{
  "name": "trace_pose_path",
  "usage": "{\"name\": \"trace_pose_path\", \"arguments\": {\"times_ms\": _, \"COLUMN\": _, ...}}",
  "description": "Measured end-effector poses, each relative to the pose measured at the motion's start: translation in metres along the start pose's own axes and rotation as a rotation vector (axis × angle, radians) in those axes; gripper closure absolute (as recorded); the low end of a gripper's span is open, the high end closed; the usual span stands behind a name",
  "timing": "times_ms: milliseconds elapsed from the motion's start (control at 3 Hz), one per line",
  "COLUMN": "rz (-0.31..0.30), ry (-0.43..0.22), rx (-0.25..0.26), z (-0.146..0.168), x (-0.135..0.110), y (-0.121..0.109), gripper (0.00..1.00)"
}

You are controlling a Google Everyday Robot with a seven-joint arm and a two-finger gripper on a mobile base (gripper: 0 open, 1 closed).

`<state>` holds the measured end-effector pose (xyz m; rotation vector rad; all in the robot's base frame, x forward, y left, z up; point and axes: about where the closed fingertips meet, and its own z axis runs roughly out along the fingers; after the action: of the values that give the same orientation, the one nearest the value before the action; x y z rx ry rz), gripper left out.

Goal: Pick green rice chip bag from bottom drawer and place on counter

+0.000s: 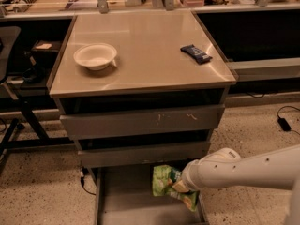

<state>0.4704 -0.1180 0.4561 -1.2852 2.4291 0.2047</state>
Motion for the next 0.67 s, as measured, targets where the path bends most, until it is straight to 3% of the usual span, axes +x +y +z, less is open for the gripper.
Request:
{"name": "trace_pose_path", "arguments": {"times_ms": 333, "rz": -0.007, "ry": -0.003, "rx": 0.070, "z": -0.059, "x": -0.017, "y": -0.003, "gripper": 1.00}}
{"name": "trace_pose_path", "arguments": {"times_ms": 667, "rz": -0.032, "ry": -0.039, "rx": 0.131, "z": -0.089, "x": -0.036, "y": -0.015, "gripper": 1.00}}
